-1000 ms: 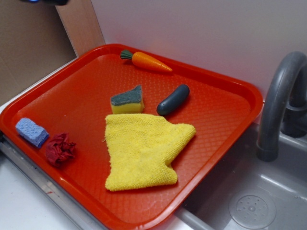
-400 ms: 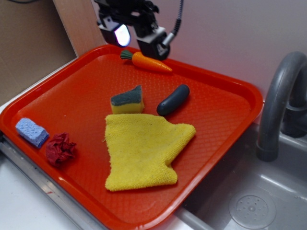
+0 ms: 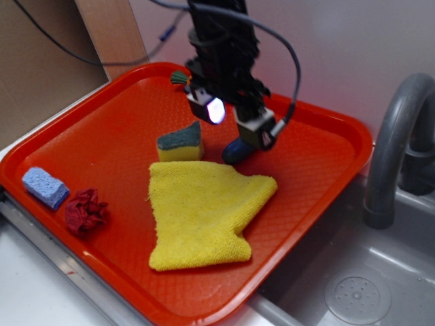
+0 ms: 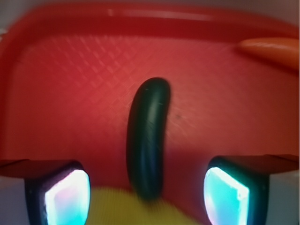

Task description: Grab the plastic pickle.

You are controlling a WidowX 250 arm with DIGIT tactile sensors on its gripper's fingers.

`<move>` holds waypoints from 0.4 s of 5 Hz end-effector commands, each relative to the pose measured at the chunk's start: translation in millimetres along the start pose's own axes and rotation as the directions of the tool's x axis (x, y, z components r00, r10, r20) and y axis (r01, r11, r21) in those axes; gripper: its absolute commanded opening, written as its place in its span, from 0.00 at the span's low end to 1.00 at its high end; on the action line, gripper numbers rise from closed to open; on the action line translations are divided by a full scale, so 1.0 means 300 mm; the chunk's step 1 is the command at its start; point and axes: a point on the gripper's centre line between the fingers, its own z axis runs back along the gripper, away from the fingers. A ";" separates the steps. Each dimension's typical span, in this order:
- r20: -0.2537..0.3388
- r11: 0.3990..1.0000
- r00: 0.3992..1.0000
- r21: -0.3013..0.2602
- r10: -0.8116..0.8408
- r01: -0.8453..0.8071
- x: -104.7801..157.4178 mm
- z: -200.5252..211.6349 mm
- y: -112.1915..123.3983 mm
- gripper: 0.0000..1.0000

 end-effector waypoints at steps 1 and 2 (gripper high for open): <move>-0.009 0.998 0.998 -0.003 -0.064 0.064 0.039 -0.063 -0.057 1.00; -0.011 0.993 0.993 0.036 -0.115 0.115 0.026 -0.066 -0.068 0.00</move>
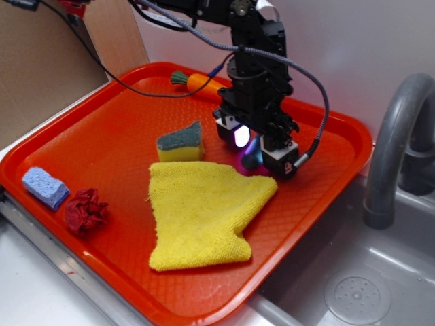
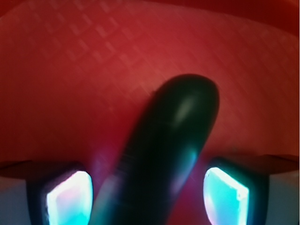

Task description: Grab the plastic pickle.

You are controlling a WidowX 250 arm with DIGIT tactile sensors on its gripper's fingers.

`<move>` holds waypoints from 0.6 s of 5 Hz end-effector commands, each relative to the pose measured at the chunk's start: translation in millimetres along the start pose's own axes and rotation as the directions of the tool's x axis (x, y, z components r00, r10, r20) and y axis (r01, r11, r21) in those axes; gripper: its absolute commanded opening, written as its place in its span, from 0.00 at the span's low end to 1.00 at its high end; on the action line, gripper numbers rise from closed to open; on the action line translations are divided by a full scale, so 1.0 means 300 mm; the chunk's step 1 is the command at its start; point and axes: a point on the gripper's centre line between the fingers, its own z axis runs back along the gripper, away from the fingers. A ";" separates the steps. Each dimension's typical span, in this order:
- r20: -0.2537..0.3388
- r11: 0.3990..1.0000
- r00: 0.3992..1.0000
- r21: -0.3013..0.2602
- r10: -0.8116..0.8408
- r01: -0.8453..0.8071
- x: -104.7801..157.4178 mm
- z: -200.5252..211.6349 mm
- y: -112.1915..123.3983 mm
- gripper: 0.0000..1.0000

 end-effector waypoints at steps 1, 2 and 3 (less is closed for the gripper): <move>0.029 0.999 0.999 0.009 -0.042 0.041 -0.031 0.041 -0.012 0.00; 0.046 0.999 0.999 0.032 -0.026 0.024 -0.047 0.122 0.040 0.00; 0.093 1.000 0.996 -0.029 0.010 -0.007 -0.066 0.281 0.215 0.00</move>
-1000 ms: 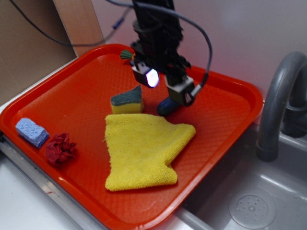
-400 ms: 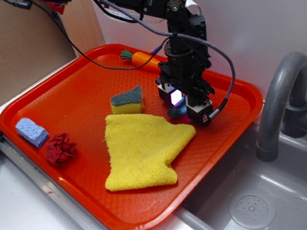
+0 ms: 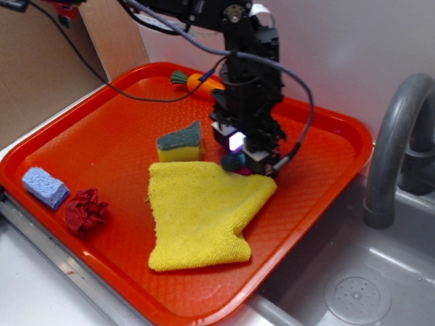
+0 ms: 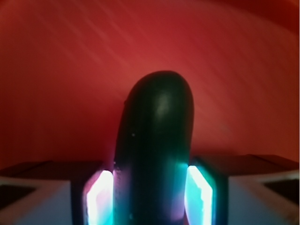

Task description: Grab the plastic pickle.

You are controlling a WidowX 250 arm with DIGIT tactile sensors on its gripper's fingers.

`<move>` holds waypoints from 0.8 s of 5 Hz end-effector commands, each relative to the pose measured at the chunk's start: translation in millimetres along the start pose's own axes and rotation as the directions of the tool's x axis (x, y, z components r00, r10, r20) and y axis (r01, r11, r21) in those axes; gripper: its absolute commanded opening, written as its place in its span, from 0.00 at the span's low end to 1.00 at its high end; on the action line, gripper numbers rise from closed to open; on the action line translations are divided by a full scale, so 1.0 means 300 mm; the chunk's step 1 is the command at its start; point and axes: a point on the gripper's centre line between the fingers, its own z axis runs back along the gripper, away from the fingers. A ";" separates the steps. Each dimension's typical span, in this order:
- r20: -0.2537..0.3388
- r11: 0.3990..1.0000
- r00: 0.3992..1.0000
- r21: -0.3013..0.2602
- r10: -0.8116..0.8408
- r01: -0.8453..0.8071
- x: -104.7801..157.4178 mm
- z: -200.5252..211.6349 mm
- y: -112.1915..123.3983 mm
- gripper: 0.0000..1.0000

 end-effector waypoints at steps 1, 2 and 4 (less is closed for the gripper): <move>0.152 0.982 0.977 -0.138 0.148 -0.127 -0.075 0.392 0.324 0.00; 0.250 0.964 0.938 -0.179 0.240 -0.199 -0.163 0.536 0.445 0.00; 0.328 0.918 0.857 -0.172 0.396 -0.359 -0.308 0.689 0.588 0.00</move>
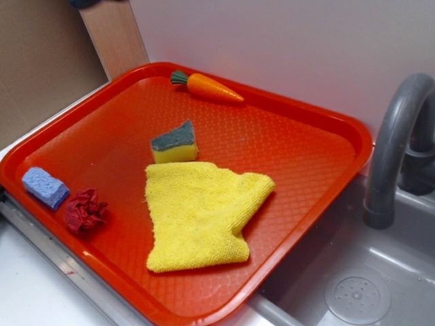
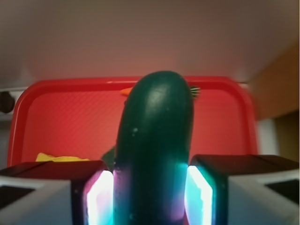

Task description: Grab the plastic pickle.

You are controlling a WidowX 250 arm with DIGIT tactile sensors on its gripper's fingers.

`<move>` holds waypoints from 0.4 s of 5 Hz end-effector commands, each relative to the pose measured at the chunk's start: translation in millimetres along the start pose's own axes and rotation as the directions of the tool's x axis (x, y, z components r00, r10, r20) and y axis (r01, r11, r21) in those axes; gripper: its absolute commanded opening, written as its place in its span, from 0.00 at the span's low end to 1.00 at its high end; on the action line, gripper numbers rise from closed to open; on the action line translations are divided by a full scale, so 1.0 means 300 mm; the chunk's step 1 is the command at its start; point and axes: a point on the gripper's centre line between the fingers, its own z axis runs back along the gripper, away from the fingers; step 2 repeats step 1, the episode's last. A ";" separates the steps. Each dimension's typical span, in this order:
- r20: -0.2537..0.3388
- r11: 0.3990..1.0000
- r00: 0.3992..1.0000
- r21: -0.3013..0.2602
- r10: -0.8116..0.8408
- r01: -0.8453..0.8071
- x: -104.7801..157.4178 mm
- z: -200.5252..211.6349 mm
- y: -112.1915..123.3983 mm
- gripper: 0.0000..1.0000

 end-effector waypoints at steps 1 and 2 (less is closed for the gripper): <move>0.031 0.997 0.997 -0.036 0.075 -0.074 -0.059 0.055 0.068 0.00; 0.031 0.997 0.997 -0.036 0.075 -0.074 -0.059 0.055 0.068 0.00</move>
